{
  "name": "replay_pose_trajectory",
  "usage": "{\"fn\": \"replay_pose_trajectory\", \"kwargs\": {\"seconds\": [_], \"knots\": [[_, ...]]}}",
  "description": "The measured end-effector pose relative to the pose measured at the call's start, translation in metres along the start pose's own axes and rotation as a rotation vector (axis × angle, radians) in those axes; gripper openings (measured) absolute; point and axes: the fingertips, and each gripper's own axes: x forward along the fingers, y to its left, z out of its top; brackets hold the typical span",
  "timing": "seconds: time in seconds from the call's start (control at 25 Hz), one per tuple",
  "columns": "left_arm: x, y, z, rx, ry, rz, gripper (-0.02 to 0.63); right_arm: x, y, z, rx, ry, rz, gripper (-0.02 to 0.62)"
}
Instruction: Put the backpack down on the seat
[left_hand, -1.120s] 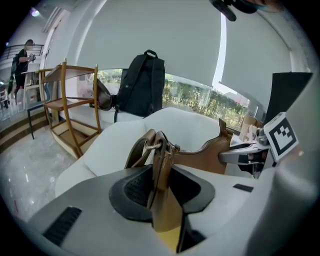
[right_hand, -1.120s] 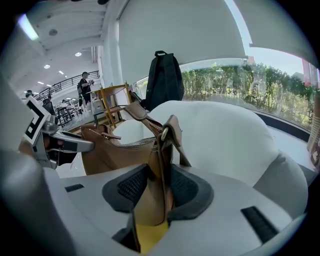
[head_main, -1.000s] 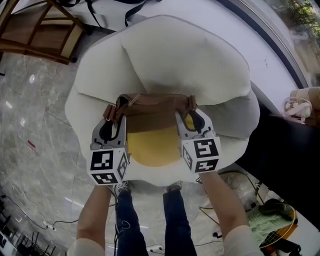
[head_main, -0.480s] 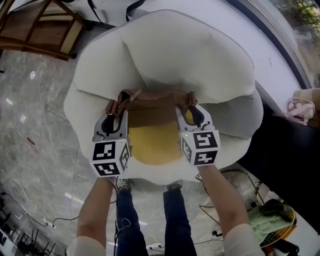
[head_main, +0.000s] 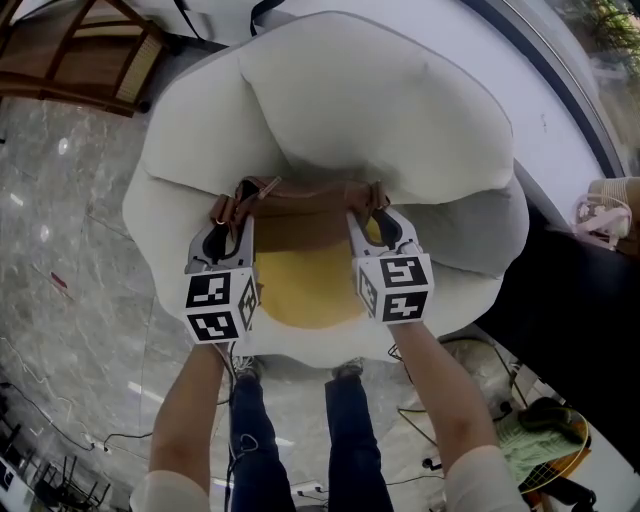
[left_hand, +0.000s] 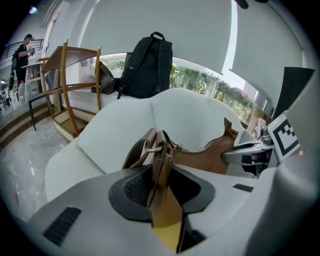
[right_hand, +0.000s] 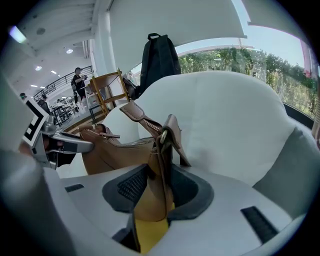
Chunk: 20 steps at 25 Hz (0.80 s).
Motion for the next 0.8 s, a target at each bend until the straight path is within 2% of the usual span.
{"fn": "replay_pose_trajectory", "kwargs": {"seconds": [0.8], "knots": [[0.031, 0.01, 0.0, 0.002, 0.029, 0.018, 0.115, 0.034, -0.013, -0.004, 0.014, 0.022, -0.011, 0.153]]}}
